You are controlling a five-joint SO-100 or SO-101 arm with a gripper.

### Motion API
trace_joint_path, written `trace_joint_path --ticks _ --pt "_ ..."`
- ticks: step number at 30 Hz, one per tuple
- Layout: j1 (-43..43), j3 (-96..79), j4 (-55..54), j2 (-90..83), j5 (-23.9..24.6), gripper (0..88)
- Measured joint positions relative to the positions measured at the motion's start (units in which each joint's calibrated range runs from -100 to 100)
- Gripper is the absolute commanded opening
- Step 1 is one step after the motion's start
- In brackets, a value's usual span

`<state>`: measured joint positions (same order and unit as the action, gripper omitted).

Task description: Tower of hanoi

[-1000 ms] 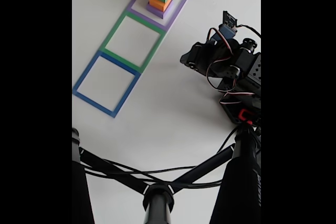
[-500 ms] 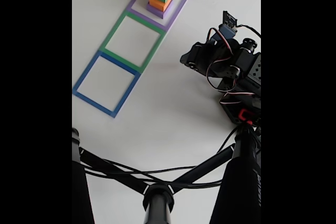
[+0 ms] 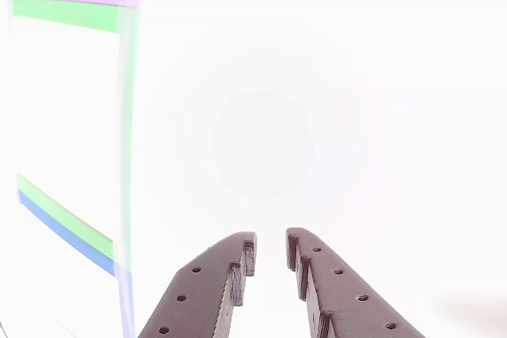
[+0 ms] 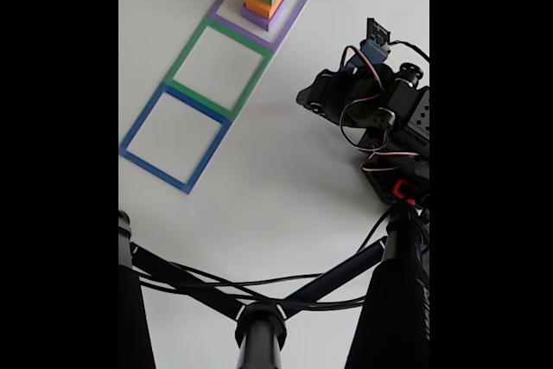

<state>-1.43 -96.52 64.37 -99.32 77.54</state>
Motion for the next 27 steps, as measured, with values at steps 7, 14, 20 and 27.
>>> trace_joint_path --ticks 7,14,20,27 --pt "0.0 0.0 0.0 0.0 -0.59 0.1" --pt "0.98 0.44 0.64 0.0 -1.58 0.1" --pt "1.96 0.52 0.64 0.0 -3.55 0.0" --pt "3.93 8.09 0.32 3.88 -14.78 0.0"
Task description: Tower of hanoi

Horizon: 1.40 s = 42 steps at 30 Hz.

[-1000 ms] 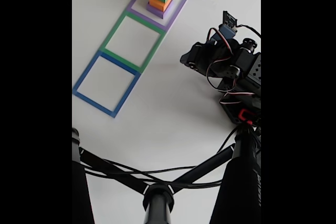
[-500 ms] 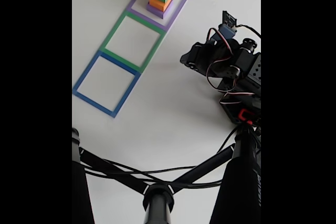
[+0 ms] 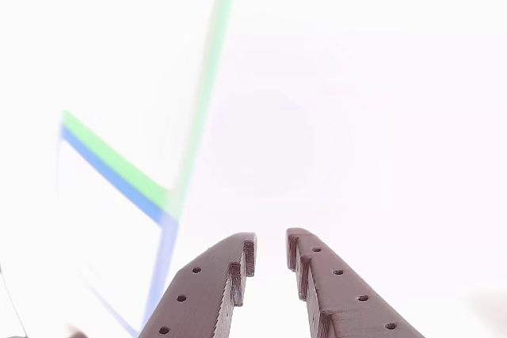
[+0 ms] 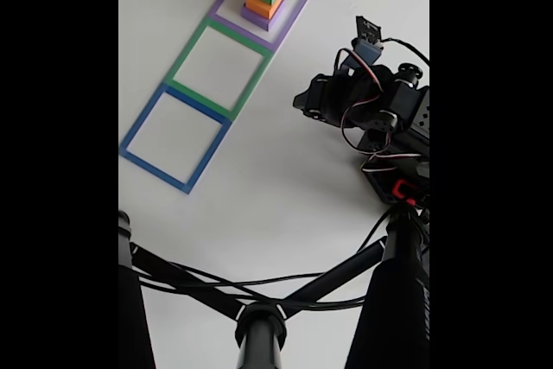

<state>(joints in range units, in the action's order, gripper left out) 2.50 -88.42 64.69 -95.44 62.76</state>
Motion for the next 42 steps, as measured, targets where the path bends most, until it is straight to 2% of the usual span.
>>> trace_joint_path --ticks 10,15,19,21,22,23,25,26,28,34,39,42 --pt "1.96 26.37 -3.29 16.88 -9.85 0.0" --pt "1.96 40.64 -3.29 24.82 -19.11 0.0" --pt "1.96 51.96 -2.89 30.98 -29.36 0.0" --pt "2.21 56.4 -2.89 33.18 -37.24 0.1" --pt "2.78 57.96 -3.13 34.02 -43.55 0.1" --pt "3.6 59.01 -3.37 34.7 -51.82 0.1" --pt "5.4 60.31 -4.25 35.46 -73.3 0.1" --pt "6.06 60.66 -5.14 35.54 -82.36 0.1" --pt "6.06 61.27 -6.42 35.96 -93.79 0.1" --pt "4.58 61.36 -11.08 38.83 -109.75 1.0" --pt "4.67 61.62 -14.29 41.96 -120.59 2.9" --pt "4.67 61.88 -15.57 44.15 -125.32 3.9"
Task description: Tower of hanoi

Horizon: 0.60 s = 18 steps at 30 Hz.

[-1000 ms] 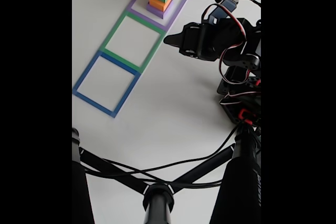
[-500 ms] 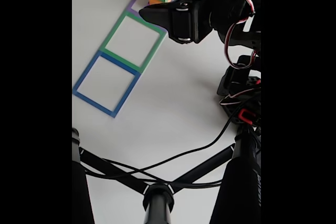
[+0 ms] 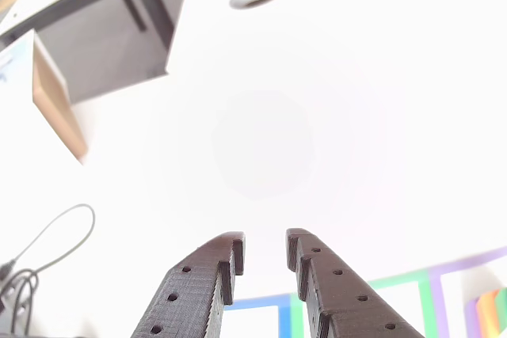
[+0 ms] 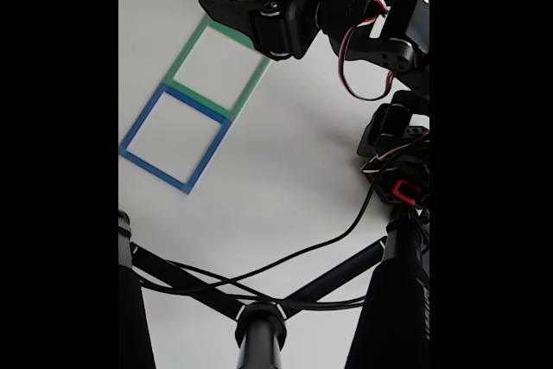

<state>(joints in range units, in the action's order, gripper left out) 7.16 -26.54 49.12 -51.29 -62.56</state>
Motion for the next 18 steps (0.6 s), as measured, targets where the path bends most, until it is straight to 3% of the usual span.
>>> trace_joint_path --ticks 5,10,18 --pt "-0.82 0.0 -0.48 1.01 -7.09 6.3" --pt "-4.5 1.22 9.79 -2.79 -17.93 6.0" --pt "-17.19 3.22 21.03 -13.51 -30.34 5.6"
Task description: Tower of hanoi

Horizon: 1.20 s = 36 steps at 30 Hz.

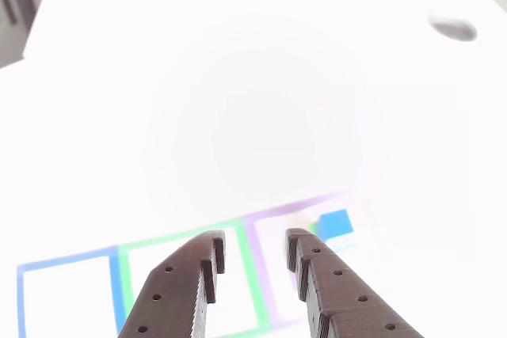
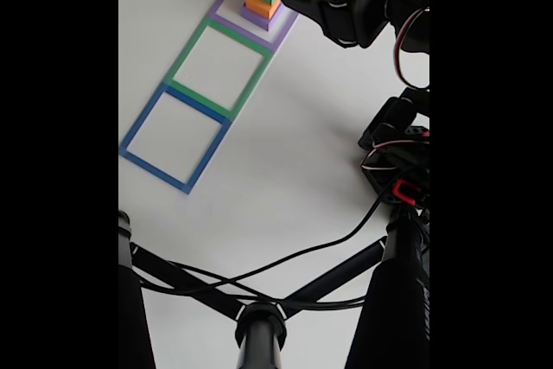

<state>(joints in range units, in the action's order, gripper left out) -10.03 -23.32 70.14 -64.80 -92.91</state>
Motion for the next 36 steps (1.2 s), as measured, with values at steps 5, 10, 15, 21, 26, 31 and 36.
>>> trace_joint_path --ticks 5,10,15,21,26,31,36 --pt "-9.33 0.0 1.12 -3.63 -5.91 4.3" --pt "-17.6 -4.09 0.16 -5.15 -6.5 9.1" --pt "-19.81 -13.14 -6.26 -5.15 -6.5 15.2" --pt "-20.3 -22.11 -15.17 -5.66 -6.5 20.5" --pt "-20.3 -29.85 -22.95 -5.57 -6.5 23.5" --pt "-20.22 -37.95 -32.26 -5.49 -6.5 26.2" --pt "-20.14 -46.3 -42.7 -5.23 -6.5 26.6"
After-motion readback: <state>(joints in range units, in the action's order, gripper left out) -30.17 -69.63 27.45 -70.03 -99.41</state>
